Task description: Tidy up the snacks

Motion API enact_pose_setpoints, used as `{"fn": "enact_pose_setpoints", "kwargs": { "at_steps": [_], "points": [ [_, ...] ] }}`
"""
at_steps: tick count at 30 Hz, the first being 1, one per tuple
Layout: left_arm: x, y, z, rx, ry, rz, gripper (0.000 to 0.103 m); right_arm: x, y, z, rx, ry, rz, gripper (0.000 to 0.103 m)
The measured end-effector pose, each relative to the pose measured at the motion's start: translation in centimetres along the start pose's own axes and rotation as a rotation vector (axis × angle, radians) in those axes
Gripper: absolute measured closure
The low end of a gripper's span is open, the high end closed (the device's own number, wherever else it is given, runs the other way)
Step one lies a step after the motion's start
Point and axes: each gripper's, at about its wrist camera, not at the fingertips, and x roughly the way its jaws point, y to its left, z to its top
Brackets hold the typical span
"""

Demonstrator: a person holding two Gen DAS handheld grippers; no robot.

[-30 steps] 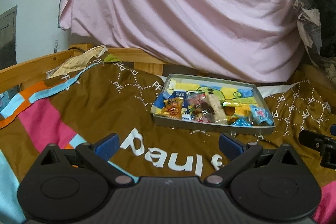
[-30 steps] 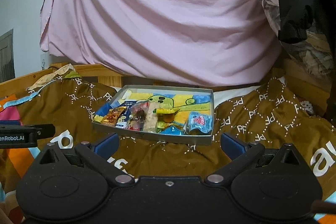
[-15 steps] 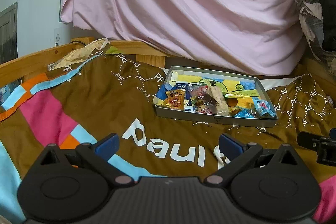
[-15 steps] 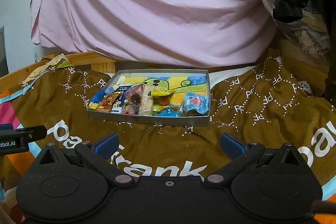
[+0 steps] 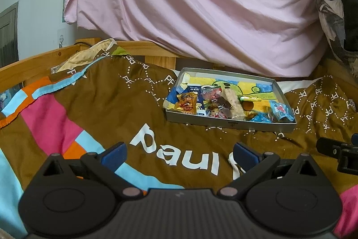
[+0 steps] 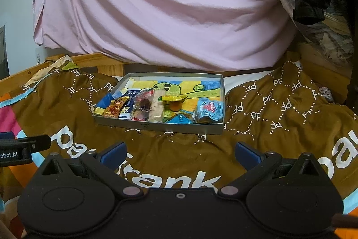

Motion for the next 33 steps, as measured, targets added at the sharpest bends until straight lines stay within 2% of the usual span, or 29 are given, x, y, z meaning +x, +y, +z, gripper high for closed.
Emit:
{"fn": "enact_pose_setpoints", "kwargs": {
  "at_steps": [14,18,26,33],
  "points": [
    [0.0,0.2,0.2,-0.014,0.002,-0.004,0.000,0.0,0.0,0.1,-0.001,-0.001,0.000,0.001],
    [0.0,0.2,0.3,-0.027,0.022,-0.013,0.000,-0.1,0.0,0.0,-0.005,-0.002,0.002,0.001],
    [0.8,0.6,0.1,-0.053,0.081,0.022,0.000,-0.1,0.0,0.0,-0.005,-0.005,0.006,0.001],
    [0.9,0.6,0.0,-0.054,0.091,0.024,0.000,-0.1,0.2,0.0,-0.016,0.000,0.010,0.001]
  ]
}}
